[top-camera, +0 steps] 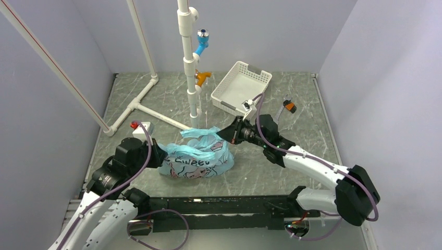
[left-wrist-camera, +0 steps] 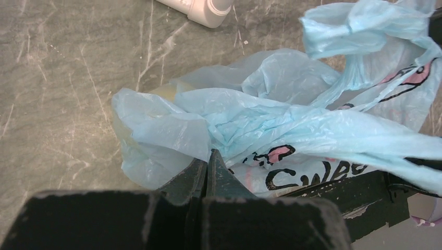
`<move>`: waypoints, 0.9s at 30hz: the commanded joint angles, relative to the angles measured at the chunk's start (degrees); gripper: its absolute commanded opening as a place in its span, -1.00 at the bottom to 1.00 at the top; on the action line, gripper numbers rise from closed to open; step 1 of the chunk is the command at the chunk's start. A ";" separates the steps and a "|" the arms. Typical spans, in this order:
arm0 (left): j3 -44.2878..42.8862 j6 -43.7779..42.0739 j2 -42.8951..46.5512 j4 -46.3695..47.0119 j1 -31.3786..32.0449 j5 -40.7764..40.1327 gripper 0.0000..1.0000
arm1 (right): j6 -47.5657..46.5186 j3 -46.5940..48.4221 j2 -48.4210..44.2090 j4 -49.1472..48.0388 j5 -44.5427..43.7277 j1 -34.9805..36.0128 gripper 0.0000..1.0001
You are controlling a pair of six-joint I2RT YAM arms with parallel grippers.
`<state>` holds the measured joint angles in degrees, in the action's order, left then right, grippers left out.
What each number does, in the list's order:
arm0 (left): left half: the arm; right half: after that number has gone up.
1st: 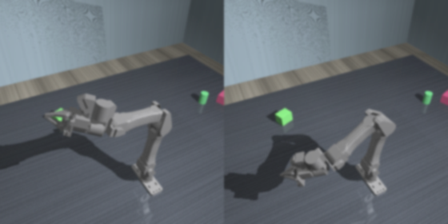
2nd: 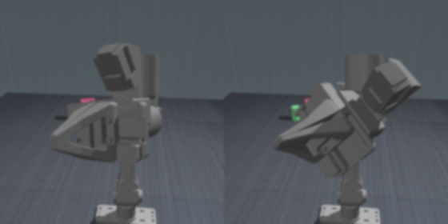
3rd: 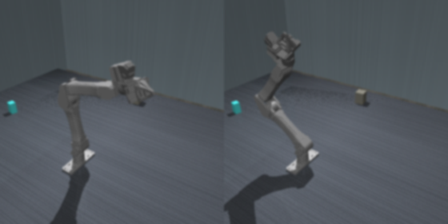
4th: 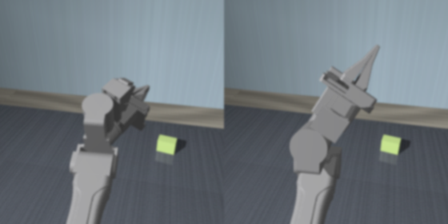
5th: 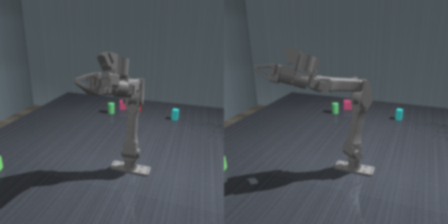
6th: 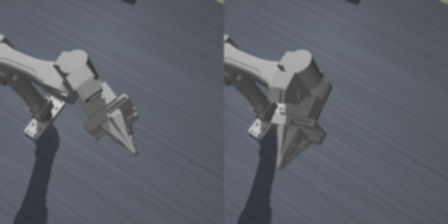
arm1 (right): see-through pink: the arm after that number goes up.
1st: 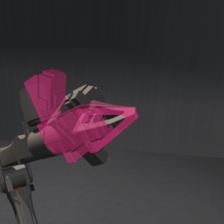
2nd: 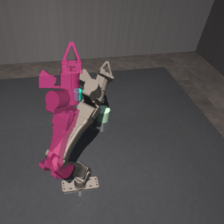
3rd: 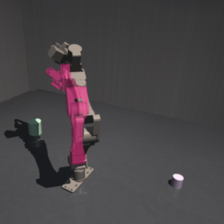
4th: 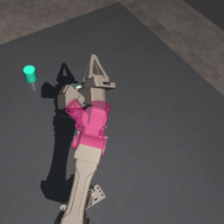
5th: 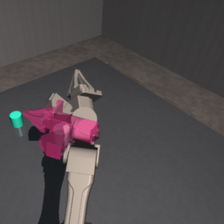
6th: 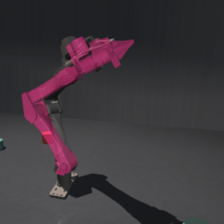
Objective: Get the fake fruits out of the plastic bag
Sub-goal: Untie the plastic bag at the center of the board.
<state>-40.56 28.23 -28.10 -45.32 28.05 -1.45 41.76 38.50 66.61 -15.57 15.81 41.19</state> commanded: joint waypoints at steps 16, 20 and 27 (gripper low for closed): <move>-0.53 -1.39 5.30 1.89 1.57 2.40 0.24 | 0.37 1.85 1.96 -3.38 7.03 -1.99 -0.96; -0.77 -2.86 8.02 3.20 1.54 4.09 0.62 | -2.73 5.79 5.34 -0.35 9.40 -2.03 -0.96; -14.56 -12.94 -0.42 1.19 1.56 13.74 0.94 | -3.81 8.13 7.89 1.03 11.13 -1.94 -0.95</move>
<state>-45.91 22.48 -23.20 -45.89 29.34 5.37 39.55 44.88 74.30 -14.20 25.28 39.16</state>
